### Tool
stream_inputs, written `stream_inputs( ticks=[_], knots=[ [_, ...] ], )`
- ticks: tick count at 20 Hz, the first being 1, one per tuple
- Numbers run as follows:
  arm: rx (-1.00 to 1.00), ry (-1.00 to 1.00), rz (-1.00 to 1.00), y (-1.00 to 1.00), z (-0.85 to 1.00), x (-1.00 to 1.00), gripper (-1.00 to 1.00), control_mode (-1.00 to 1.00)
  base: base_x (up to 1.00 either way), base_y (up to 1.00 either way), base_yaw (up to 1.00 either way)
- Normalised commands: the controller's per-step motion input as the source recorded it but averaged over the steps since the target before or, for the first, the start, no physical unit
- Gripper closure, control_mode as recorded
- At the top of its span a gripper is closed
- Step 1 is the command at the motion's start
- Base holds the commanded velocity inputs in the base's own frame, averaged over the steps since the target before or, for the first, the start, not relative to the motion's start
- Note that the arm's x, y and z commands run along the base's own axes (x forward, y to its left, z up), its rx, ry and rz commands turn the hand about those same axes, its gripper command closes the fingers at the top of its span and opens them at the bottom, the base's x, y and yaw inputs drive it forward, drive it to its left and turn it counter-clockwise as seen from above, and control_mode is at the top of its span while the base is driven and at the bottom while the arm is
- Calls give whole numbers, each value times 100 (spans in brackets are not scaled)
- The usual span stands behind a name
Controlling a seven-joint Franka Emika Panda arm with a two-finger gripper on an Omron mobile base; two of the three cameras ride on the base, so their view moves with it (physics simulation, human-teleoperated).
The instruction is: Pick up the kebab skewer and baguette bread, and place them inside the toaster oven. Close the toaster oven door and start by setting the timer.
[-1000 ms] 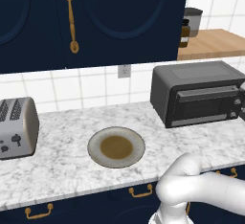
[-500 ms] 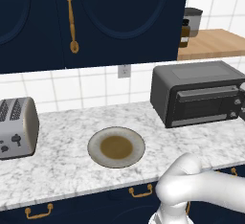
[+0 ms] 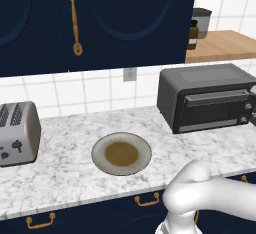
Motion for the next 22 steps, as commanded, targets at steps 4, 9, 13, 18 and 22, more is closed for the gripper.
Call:
stream_inputs(
  ticks=[4, 9, 13, 18, 22],
  knots=[
    [0, 0, 6, 0, 0, 23, -100, -100, 0, 0, 0],
    [2, 0, 5, 0, 0, 19, -100, -100, 0, 0, 0],
    [2, 0, 4, 0, -1, 2, -100, -100, 0, 0, 0],
    [1, 0, 3, 0, 0, 1, -100, -100, 0, 0, 0],
    [1, 0, 2, 0, 0, 3, -100, -100, 0, 0, 0]
  ],
)
